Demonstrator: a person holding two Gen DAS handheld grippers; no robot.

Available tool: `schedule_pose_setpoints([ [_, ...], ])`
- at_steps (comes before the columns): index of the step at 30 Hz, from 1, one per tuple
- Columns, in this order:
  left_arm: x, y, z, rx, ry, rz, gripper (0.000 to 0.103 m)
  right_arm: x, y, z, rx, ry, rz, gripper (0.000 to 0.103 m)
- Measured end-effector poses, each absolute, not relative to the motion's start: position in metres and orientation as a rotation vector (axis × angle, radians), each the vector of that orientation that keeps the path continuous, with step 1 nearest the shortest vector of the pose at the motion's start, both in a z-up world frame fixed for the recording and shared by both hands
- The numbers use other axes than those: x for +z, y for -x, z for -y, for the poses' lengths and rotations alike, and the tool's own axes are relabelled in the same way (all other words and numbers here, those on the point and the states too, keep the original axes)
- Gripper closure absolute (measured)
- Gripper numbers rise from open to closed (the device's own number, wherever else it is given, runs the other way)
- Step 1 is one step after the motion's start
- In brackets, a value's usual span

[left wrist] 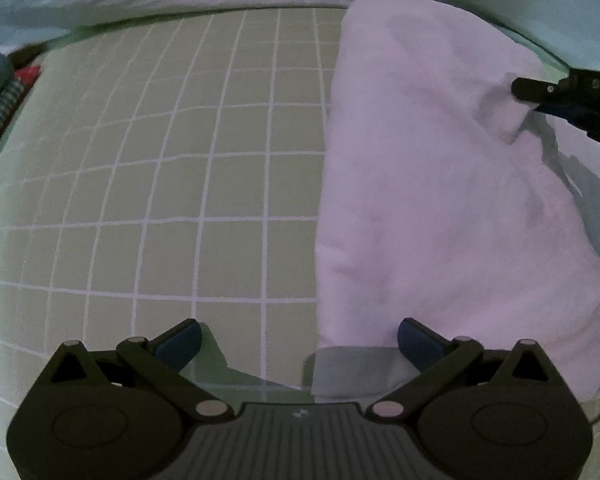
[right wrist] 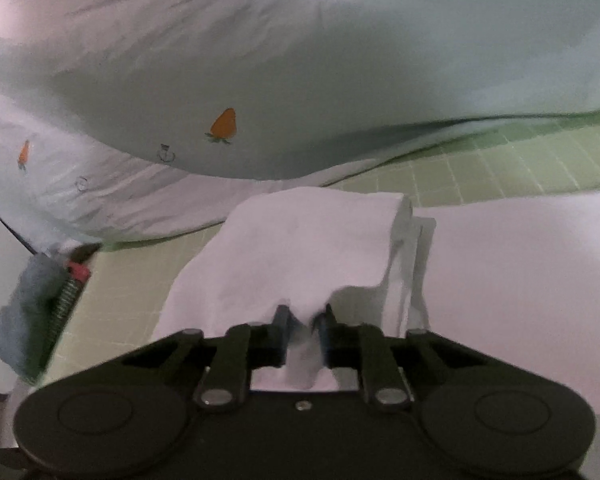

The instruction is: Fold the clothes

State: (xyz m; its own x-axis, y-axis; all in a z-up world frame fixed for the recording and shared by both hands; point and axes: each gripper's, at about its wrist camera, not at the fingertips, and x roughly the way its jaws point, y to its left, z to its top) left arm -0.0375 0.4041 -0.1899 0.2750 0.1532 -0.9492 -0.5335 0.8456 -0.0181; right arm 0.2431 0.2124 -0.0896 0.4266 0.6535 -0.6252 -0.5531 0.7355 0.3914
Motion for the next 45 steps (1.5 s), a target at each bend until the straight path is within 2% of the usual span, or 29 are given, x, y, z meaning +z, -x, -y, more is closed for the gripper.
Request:
schedule_pose_setpoints([
  [3, -0.187, 0.041, -0.402, 0.474, 0.362, -1.209, 0.0, -0.092, -0.247, -0.204, 0.705, -0.192, -0.844, 0.094],
  [5, -0.187, 0.041, -0.402, 0.476, 0.362, -1.208, 0.0, -0.091, -0.241, -0.198, 0.676, -0.193, -0.85, 0.082],
  [7, -0.187, 0.041, -0.402, 0.477, 0.363, -1.207, 0.0, -0.089, -0.229, -0.192, 0.65, -0.169, -0.844, 0.065],
  [9, -0.187, 0.041, -0.402, 0.476, 0.362, -1.202, 0.0, -0.087, -0.216, -0.18, 0.635, -0.162, -0.845, 0.062],
  [15, -0.186, 0.045, -0.398, 0.481, 0.361, -1.189, 0.0, -0.097, -0.169, -0.149, 0.62, -0.116, -0.925, 0.066],
  [18, -0.185, 0.049, -0.396, 0.484, 0.362, -1.183, 0.0, -0.097, -0.149, -0.141, 0.619, -0.105, -0.93, 0.072],
  [24, -0.185, 0.052, -0.393, 0.493, 0.366, -1.176, 0.0, -0.087, -0.124, -0.139, 0.634, -0.027, -0.882, 0.076],
  [29, -0.185, 0.056, -0.39, 0.499, 0.37, -1.172, 0.0, -0.081, -0.118, -0.146, 0.647, 0.043, -0.856, 0.076],
  [33, -0.185, 0.055, -0.392, 0.5, 0.371, -1.175, 0.0, -0.086, -0.116, -0.15, 0.641, 0.069, -0.901, 0.07],
  [35, -0.185, 0.054, -0.393, 0.5, 0.372, -1.176, 0.0, -0.087, -0.115, -0.152, 0.644, 0.087, -0.913, 0.074],
  [38, -0.185, 0.054, -0.394, 0.496, 0.372, -1.181, 0.0, -0.086, -0.118, -0.154, 0.649, 0.128, -0.927, 0.094],
  [43, -0.183, 0.053, -0.396, 0.487, 0.379, -1.201, 0.0, -0.057, -0.099, -0.137, 0.678, 0.095, -0.908, 0.1],
  [45, -0.183, 0.054, -0.395, 0.483, 0.386, -1.209, 0.0, -0.073, -0.092, -0.136, 0.652, 0.128, -0.943, 0.1],
])
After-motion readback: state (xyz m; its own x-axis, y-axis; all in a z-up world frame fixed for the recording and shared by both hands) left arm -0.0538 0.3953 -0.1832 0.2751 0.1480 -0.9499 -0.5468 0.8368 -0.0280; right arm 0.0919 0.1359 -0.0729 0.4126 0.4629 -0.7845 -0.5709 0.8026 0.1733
